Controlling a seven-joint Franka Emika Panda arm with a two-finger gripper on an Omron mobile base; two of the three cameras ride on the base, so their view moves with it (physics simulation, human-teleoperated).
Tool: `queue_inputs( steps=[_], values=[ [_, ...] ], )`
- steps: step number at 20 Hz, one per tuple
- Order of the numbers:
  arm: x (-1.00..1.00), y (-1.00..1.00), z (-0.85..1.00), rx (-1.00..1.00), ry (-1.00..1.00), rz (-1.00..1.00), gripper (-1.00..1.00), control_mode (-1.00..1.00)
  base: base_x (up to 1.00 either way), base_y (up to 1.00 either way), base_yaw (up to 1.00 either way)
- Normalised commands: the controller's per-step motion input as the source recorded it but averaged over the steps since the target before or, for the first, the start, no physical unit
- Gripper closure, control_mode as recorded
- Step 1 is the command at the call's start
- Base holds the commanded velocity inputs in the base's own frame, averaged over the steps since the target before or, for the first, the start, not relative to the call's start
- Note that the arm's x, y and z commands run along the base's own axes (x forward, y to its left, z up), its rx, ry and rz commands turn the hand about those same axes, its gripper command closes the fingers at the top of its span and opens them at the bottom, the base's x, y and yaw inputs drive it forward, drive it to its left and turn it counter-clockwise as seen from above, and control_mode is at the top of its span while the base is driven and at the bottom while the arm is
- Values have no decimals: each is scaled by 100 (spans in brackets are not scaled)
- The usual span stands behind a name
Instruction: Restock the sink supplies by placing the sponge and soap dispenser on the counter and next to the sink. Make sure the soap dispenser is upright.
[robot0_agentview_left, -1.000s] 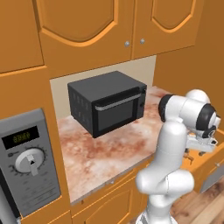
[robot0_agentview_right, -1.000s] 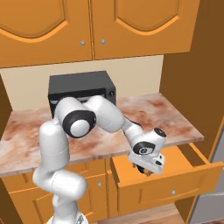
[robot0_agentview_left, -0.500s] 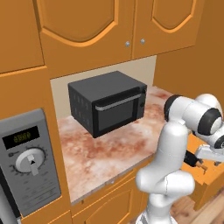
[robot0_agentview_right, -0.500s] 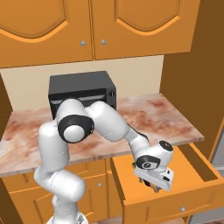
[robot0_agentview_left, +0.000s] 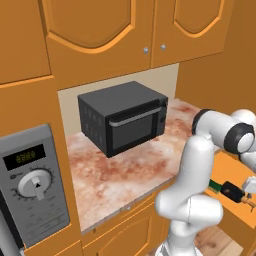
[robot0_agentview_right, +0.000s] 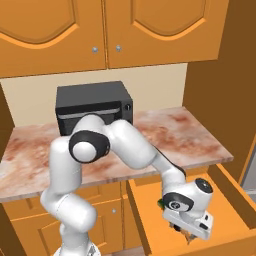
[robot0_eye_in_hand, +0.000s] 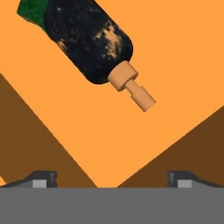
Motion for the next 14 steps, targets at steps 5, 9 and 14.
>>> queue_inputs(
  steps=[5, 9, 14],
  values=[
    [27, 0, -3, 0, 4, 4, -100, -100, 0, 0, 0],
    [11, 0, -24, -2, 0, 12, -100, -100, 0, 0, 0],
    [5, 0, -38, -1, -1, 17, -100, -100, 0, 0, 0]
  ],
)
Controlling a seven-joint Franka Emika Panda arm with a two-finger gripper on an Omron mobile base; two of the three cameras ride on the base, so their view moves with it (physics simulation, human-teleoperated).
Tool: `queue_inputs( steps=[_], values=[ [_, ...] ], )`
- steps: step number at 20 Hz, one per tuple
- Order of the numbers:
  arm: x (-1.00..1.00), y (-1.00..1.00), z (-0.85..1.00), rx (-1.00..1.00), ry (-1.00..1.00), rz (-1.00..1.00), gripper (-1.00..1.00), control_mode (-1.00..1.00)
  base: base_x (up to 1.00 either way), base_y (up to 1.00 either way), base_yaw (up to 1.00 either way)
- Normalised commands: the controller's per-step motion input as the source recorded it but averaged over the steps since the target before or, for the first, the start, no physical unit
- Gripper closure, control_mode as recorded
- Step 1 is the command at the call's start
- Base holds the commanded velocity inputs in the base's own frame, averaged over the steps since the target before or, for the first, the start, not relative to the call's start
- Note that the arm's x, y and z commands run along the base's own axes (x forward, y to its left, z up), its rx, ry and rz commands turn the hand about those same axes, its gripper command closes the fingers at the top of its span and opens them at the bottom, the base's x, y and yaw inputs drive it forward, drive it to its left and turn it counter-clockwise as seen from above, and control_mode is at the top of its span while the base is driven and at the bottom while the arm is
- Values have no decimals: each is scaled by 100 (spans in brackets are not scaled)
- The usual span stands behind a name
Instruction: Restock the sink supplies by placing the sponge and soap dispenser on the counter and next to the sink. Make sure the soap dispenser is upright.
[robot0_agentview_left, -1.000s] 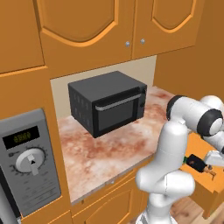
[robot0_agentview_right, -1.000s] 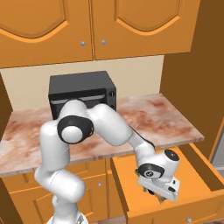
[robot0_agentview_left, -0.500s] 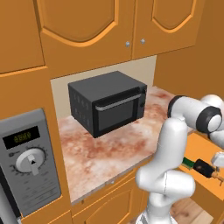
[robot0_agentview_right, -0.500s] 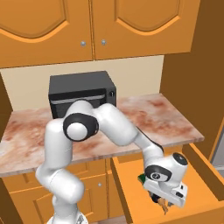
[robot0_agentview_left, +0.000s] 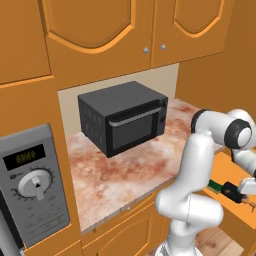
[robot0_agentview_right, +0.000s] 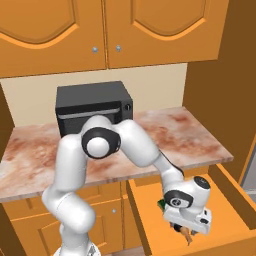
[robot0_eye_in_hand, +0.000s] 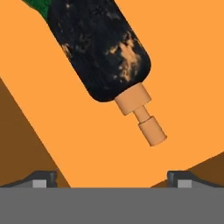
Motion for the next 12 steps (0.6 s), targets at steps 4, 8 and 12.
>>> queue_inputs(
  steps=[4, 8, 12],
  values=[
    [18, 0, -40, 0, -5, 16, -100, -100, 0, 0, 0],
    [36, -17, -12, 0, -1, 13, -100, -100, 0, 0, 0],
    [37, -42, -9, 0, 0, 10, -100, -100, 0, 0, 0]
  ],
)
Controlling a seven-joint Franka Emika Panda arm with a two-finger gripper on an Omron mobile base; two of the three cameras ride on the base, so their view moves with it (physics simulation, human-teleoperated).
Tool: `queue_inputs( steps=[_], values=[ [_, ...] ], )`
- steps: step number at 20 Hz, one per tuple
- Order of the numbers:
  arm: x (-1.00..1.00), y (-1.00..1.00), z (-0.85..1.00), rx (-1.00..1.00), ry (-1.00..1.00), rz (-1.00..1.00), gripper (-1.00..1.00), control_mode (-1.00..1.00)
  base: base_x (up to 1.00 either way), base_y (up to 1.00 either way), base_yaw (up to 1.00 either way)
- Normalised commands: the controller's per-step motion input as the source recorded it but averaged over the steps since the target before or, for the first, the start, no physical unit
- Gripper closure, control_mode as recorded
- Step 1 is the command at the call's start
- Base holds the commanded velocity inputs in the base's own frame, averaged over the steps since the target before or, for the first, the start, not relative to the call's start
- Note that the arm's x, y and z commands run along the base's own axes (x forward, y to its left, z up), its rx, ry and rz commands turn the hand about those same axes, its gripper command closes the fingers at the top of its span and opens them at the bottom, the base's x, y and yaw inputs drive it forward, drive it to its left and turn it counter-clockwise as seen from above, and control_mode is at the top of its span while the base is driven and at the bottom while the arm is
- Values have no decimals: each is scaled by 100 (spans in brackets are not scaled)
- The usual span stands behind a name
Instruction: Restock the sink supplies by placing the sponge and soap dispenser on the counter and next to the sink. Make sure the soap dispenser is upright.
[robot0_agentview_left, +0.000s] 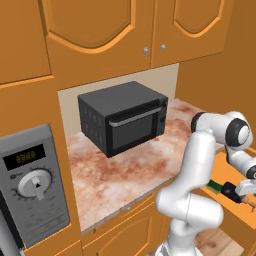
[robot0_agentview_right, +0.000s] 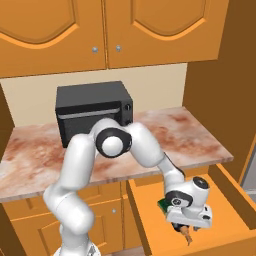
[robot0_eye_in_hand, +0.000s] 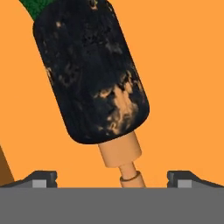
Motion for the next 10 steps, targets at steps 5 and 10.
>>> queue_inputs(
  steps=[5, 10],
  values=[
    [10, -24, -18, 0, 0, 10, -100, -100, 0, 0, 0],
    [0, -22, -22, 0, -1, 8, -100, -100, 0, 0, 0]
  ],
)
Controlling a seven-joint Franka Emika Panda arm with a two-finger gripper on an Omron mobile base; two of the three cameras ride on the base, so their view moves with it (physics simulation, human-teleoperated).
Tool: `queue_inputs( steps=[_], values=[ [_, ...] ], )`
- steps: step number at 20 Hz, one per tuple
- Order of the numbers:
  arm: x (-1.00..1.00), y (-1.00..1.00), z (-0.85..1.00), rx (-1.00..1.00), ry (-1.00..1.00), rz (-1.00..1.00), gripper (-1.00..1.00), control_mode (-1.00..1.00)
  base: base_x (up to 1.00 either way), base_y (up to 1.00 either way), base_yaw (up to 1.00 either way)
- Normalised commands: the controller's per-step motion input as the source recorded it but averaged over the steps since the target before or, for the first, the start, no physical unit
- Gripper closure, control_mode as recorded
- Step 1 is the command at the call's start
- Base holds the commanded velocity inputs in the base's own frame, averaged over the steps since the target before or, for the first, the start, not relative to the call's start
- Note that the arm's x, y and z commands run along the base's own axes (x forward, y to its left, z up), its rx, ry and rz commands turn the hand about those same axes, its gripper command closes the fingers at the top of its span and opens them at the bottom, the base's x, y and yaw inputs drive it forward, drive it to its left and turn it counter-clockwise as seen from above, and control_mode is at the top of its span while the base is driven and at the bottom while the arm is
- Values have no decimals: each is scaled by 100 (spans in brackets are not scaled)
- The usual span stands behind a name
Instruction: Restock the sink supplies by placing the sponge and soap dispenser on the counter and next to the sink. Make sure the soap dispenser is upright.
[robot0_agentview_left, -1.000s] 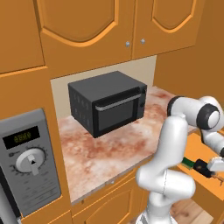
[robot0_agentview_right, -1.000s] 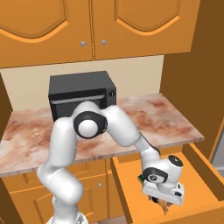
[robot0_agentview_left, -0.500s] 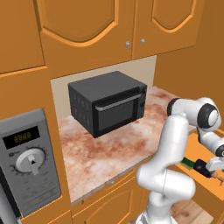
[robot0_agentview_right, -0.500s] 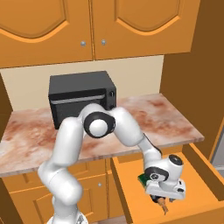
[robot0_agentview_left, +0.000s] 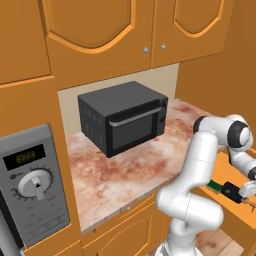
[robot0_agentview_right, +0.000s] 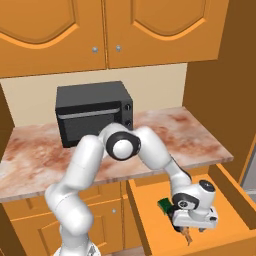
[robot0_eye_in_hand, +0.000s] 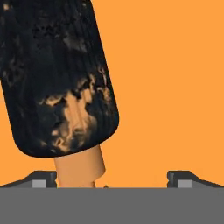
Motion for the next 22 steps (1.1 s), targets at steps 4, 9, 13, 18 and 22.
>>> queue_inputs(
  steps=[4, 9, 13, 18, 22],
  values=[
    [0, -8, -28, 0, 0, 7, -100, -100, 0, 0, 0],
    [-10, 1, -15, 0, -5, 3, -100, -100, 0, 0, 0],
    [-27, 27, 0, 0, -6, 0, -100, -100, 0, 0, 0],
    [-23, 30, 0, 0, -1, 0, -100, -100, 0, 0, 0],
    [-11, 15, 0, 0, 0, 0, -100, -100, 0, 0, 0]
  ],
)
